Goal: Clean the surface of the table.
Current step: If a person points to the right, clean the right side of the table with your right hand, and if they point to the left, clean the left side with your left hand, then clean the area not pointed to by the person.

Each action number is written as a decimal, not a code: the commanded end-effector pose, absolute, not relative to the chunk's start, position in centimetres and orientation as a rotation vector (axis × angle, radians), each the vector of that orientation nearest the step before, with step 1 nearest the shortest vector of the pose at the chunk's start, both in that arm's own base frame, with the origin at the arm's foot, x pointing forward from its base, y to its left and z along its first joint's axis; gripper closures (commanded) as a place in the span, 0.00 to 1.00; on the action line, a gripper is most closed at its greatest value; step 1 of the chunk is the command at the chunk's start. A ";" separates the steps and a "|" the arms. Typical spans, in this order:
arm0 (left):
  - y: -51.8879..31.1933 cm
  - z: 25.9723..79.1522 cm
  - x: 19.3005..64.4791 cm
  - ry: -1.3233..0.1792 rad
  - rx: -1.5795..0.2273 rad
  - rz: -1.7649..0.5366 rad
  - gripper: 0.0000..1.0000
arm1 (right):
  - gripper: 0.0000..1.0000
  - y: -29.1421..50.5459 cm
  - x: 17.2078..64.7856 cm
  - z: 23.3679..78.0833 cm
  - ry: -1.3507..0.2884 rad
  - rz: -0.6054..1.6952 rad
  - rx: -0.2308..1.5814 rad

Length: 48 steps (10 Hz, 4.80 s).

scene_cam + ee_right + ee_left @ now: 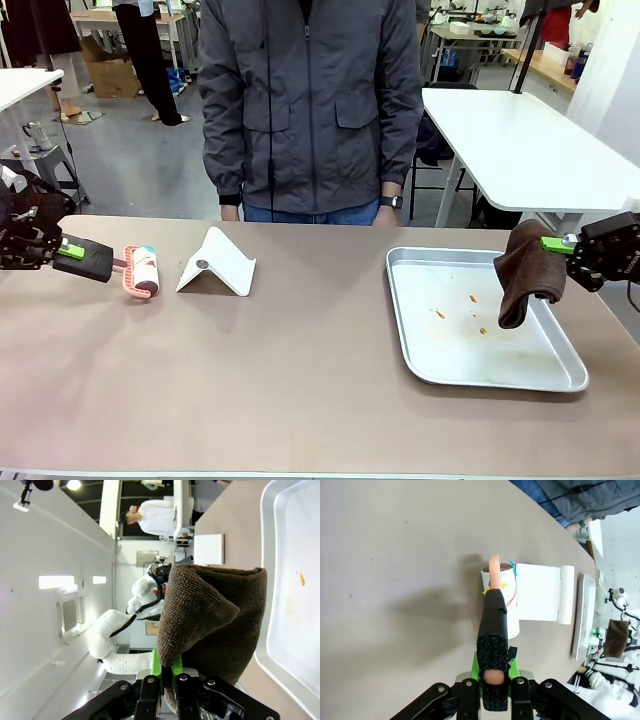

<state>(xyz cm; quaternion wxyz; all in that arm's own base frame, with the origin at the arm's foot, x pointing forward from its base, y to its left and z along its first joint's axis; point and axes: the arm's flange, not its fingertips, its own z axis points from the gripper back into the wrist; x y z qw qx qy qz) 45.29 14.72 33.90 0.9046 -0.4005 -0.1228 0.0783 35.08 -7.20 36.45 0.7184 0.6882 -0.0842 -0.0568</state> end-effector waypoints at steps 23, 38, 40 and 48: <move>31.0 41.2 28.4 -0.233 -1.452 0.129 0.78 | 1.00 -7.2 35.0 36.7 -0.187 -0.120 1.538; 31.0 41.2 28.4 -0.233 -1.452 0.129 0.78 | 0.91 -3.9 37.8 39.9 -0.126 0.032 1.147; 31.0 41.2 28.4 -0.233 -1.452 0.129 0.78 | 0.91 -3.7 39.3 40.9 -0.070 0.090 0.969; 31.0 41.2 28.4 -0.233 -1.452 0.129 0.78 | 0.91 -2.6 45.4 36.5 -0.101 0.001 0.427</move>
